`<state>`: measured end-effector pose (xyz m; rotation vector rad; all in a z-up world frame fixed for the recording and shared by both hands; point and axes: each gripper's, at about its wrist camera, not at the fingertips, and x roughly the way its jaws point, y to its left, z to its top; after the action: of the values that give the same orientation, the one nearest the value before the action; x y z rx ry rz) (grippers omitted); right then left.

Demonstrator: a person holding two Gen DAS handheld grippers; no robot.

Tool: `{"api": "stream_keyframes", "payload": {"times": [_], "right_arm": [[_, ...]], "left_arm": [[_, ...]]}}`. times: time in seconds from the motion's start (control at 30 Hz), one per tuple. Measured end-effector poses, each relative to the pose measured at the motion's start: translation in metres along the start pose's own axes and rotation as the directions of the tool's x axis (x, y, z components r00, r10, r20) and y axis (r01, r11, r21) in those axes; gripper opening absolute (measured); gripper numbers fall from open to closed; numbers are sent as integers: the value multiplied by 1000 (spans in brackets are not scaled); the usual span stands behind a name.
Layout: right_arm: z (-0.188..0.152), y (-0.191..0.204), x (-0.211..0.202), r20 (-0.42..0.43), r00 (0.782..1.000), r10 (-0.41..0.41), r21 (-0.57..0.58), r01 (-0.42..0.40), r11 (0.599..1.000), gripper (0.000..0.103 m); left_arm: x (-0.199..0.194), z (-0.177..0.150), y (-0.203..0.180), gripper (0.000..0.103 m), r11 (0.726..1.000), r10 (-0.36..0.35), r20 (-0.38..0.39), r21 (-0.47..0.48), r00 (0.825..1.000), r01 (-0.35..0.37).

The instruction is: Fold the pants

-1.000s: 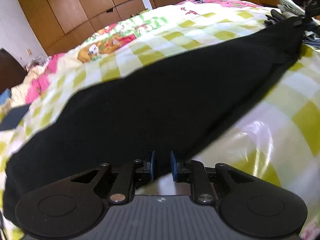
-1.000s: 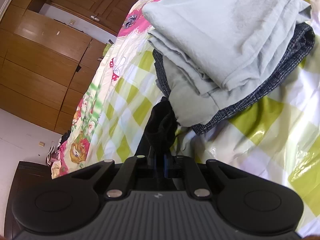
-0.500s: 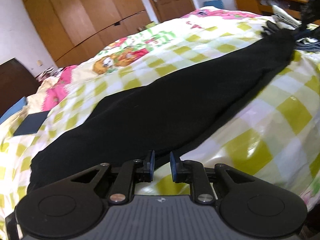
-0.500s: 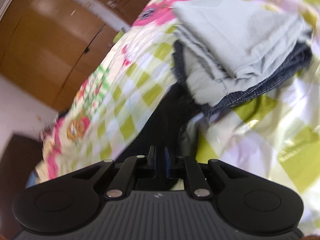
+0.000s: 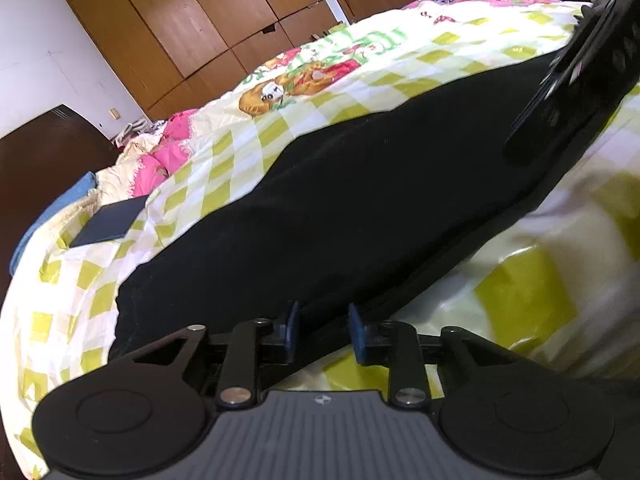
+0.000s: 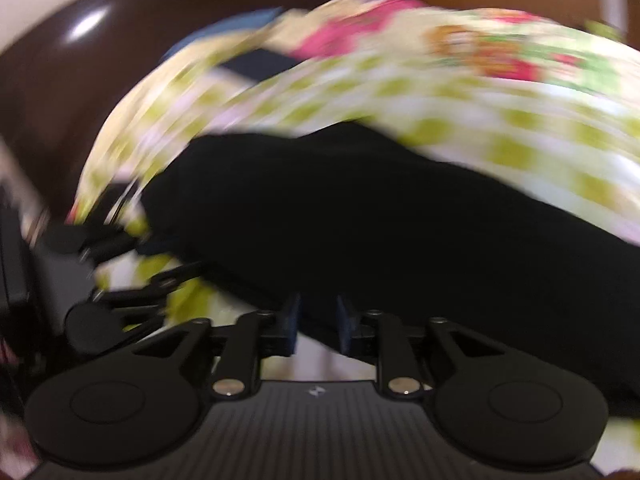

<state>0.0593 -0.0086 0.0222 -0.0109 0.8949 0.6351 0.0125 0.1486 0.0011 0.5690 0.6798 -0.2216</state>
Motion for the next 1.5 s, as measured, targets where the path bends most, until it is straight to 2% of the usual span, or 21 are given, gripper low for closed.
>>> {"api": "stream_keyframes", "payload": {"times": [0.13,0.33,0.4,0.43,0.47,0.6,0.63,0.67,0.7,0.73,0.87,1.0,1.03,1.1,1.17,1.23,1.3,1.4,1.5], "right_arm": [[3,18,30,-57,998,1,-89,-6,996,27],[10,21,51,-78,995,-56,-156,43,987,29],[8,28,46,-80,996,-48,-205,30,978,34],[6,30,43,-75,996,-46,-223,28,974,43],[4,30,43,-73,996,-51,-240,32,970,46],[7,33,60,-71,993,-90,-249,70,966,46],[10,32,63,-73,993,-97,-232,78,970,43],[13,31,63,-71,993,-95,-217,77,973,32],[16,30,62,-70,994,-85,-193,70,979,25],[20,28,60,-73,995,-66,-161,54,986,14],[21,34,47,-61,997,-55,-147,45,988,8],[13,42,44,-67,997,-43,-150,32,988,8],[12,45,43,-72,997,-23,-149,12,989,1],[5,48,45,-101,995,15,-144,-30,989,1],[0,50,53,-100,995,-22,-162,5,987,1],[2,45,50,-86,996,6,-112,-16,994,2],[4,44,38,-50,999,0,-134,-7,991,8],[3,46,27,-17,999,-32,-208,27,978,8],[1,47,36,-20,997,-80,-264,72,962,17]], "left_arm": [[5,-2,1,45,999,-27,13,35,1000,26],[10,0,7,51,995,-46,34,88,998,43],[5,-3,7,51,990,-70,41,124,997,64],[3,-5,7,51,987,-75,41,145,996,69],[3,-7,6,51,985,-72,40,162,997,65],[12,0,7,52,985,-57,46,163,997,49],[13,2,8,52,986,-54,45,161,998,46],[13,3,8,50,986,-48,45,160,998,40],[12,3,9,45,987,-42,49,155,998,34],[10,3,11,33,989,-37,50,146,998,29],[1,-2,20,28,996,-38,60,84,997,33],[-3,-8,15,24,995,-31,50,97,998,26],[-6,-10,14,23,995,-30,47,99,998,26],[-7,-15,15,22,996,-31,20,90,999,29],[-3,-21,14,22,996,-12,-8,93,1000,13],[-7,-23,15,22,997,-2,-2,78,1000,2],[-16,-18,16,23,998,6,31,69,1000,-8],[-22,-7,8,24,993,-6,74,120,997,-3],[-10,-2,-7,27,980,-30,52,197,998,19]]}}
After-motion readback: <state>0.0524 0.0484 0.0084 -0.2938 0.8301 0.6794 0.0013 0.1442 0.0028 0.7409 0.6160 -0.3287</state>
